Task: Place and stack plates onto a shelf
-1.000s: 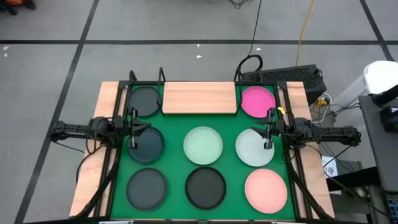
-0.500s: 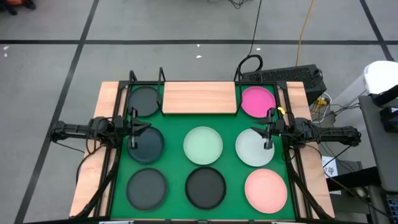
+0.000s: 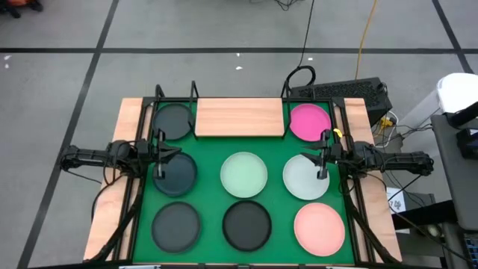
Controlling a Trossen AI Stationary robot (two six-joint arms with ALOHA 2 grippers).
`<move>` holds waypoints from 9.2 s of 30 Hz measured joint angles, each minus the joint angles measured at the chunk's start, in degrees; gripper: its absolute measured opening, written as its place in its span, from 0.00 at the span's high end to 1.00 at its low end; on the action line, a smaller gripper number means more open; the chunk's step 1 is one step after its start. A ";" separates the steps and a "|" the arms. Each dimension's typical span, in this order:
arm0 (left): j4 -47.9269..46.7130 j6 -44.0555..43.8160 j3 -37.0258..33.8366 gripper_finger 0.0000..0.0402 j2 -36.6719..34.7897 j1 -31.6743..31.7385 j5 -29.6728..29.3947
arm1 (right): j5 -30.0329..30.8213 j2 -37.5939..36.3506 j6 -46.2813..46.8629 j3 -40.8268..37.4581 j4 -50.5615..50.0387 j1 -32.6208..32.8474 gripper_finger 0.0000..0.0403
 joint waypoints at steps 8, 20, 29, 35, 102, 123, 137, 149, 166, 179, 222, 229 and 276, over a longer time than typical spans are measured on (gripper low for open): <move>0.00 0.00 0.00 0.96 0.00 0.01 0.01 | 0.00 0.01 -0.02 0.00 0.00 -0.01 0.77; 0.00 0.00 0.02 0.96 0.00 0.00 0.00 | -0.01 -0.01 0.00 0.00 0.01 0.01 0.77; 0.00 -0.01 0.02 0.96 0.00 0.01 0.01 | 0.00 0.01 -0.02 0.00 0.02 0.01 0.77; 0.00 0.01 0.02 0.96 0.00 -0.01 -0.01 | -0.02 0.00 -0.01 -0.01 0.02 0.00 0.77; 0.00 0.00 0.00 0.96 0.00 0.01 -0.01 | -0.02 0.01 1.06 0.00 1.35 0.01 0.77; 0.03 0.00 0.00 0.96 0.01 0.00 0.01 | 5.18 17.15 -0.94 17.58 -1.92 0.01 0.77; 0.04 -0.01 0.00 0.96 0.00 0.01 0.03 | 13.91 39.00 -0.94 23.89 -6.17 -0.88 0.77; 0.04 0.01 0.00 0.96 0.00 0.01 0.03 | 14.93 45.12 4.92 23.93 -23.92 -12.79 0.77; 0.04 0.01 0.00 0.96 0.00 0.01 0.05 | 11.54 62.09 4.13 23.93 -24.93 -25.28 0.65; 0.07 0.01 0.00 0.96 0.00 0.01 0.05 | 11.65 71.23 1.86 24.04 -19.60 -30.56 0.71; 0.06 0.01 0.02 0.96 0.00 0.01 0.05 | 10.85 77.58 -14.50 62.30 -6.22 -21.62 1.00; 0.06 0.01 0.02 0.96 0.00 0.01 0.05 | 1.37 91.05 -17.74 67.25 0.13 -21.12 1.00; 0.09 0.01 0.02 0.96 0.00 -0.01 0.07 | -6.12 118.04 -21.94 82.23 -3.67 -16.43 0.94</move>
